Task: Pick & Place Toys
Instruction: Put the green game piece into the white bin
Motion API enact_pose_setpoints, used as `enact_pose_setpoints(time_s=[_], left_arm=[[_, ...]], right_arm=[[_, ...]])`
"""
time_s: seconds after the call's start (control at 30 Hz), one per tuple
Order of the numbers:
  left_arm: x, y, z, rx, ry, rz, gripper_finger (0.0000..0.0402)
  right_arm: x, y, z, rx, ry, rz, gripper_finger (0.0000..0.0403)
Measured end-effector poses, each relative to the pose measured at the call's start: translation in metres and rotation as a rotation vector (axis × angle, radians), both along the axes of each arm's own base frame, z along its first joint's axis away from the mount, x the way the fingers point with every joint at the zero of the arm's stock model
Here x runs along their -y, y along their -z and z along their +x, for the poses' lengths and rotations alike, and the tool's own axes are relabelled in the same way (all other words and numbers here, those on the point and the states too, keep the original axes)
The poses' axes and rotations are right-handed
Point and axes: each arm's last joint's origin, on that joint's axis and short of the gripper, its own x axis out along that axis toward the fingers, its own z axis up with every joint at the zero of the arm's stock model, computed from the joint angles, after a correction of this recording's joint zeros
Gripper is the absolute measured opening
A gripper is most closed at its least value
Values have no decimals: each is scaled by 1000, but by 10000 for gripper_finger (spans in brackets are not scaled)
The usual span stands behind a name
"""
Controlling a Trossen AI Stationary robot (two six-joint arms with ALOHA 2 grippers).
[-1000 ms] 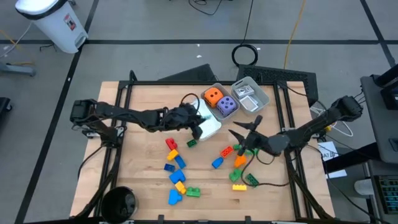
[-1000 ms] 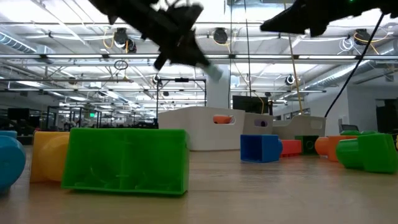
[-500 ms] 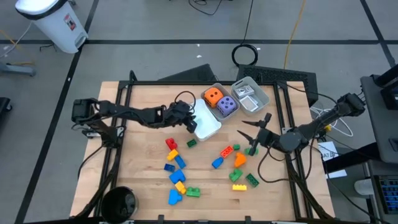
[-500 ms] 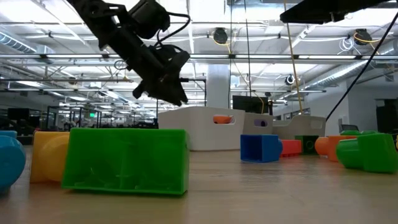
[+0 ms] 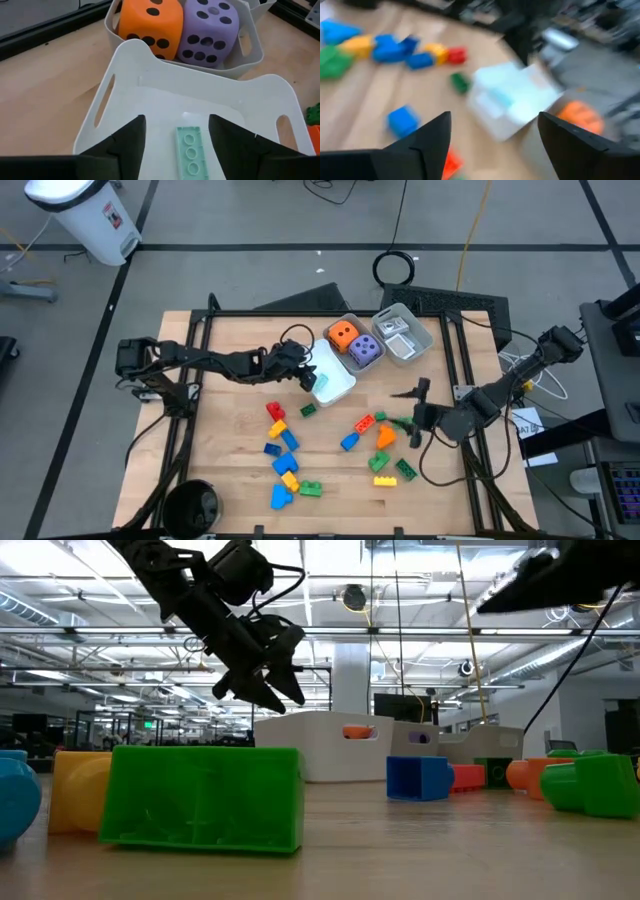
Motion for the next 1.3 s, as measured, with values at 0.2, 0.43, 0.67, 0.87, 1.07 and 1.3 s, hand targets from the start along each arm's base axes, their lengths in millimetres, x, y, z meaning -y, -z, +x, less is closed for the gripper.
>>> enact_pose_setpoints(time_s=[0.2, 0.43, 0.67, 0.87, 1.07, 1.3], left_arm=[[7, 0, 1, 0, 21, 0, 225], [11, 0, 2, 2, 35, 0, 225], [11, -2, 3, 24, 34, 3, 226], [11, -3, 5, 46, 34, 7, 225], [11, -4, 5, 58, 34, 8, 225], [10, -9, 8, 110, 36, 18, 225]], right_arm=[[3, 18, -10, -203, -48, 100, 290], [8, 53, -24, -364, 28, 322, 278], [21, 109, -42, -431, 49, 324, 268], [25, 122, -47, -421, 54, 361, 241], [21, 117, -46, -453, -7, 408, 149], [13, 85, -34, -365, -139, 368, 89]])
